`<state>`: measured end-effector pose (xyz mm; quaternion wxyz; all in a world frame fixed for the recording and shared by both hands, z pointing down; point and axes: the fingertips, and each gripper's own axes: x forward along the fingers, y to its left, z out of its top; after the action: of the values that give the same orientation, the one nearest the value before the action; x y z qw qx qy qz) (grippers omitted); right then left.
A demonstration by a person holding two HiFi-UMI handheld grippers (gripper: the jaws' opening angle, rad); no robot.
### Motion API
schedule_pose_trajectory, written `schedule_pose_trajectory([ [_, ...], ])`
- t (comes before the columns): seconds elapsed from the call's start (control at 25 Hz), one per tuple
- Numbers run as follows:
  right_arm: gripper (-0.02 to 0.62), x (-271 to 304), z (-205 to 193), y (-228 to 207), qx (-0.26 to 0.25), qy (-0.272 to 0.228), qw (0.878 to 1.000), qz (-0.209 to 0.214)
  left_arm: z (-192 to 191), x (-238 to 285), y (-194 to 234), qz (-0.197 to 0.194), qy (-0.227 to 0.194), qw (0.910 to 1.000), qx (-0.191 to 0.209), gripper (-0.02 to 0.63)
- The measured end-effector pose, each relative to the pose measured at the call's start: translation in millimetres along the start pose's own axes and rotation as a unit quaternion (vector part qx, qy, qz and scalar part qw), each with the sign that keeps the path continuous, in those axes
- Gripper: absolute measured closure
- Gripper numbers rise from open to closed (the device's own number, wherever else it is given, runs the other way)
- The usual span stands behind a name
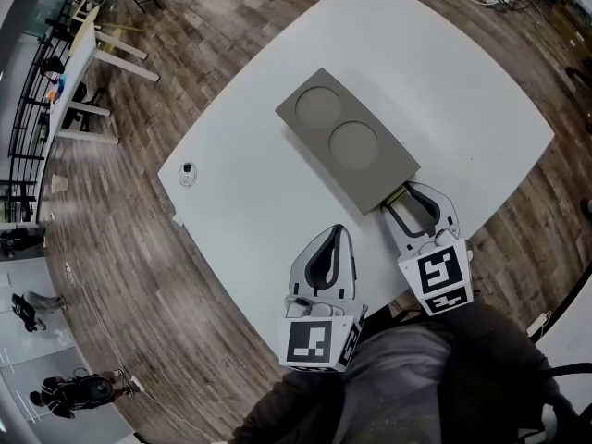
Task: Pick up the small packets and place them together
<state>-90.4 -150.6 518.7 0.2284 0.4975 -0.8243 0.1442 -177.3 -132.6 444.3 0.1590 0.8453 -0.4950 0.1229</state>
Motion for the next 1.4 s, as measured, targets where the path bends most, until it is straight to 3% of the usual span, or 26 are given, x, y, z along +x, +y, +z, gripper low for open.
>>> schedule_pose_trajectory([
  [0.24,0.420,-3.3,-1.0,-2.8,0.010,-0.015,1.000,0.000,0.7,4.3,-2.2,-0.005,0.006,0.9999,0.011,0.603],
  [0.6,0.420,-41.9,-20.0,3.9,0.002,-0.038,0.999,0.015,-0.7,-0.7,-37.9,-0.007,0.011,0.9992,0.038,0.603],
  [1.0,0.420,-121.9,-75.1,9.2,0.001,-0.042,0.998,0.035,-19.7,-11.3,-100.9,-0.005,0.021,0.9983,0.054,0.603],
  [1.4,0.420,-158.4,-107.6,7.4,-0.006,-0.043,0.997,0.060,-23.5,-6.1,-145.0,0.001,0.015,0.9981,0.059,0.603],
])
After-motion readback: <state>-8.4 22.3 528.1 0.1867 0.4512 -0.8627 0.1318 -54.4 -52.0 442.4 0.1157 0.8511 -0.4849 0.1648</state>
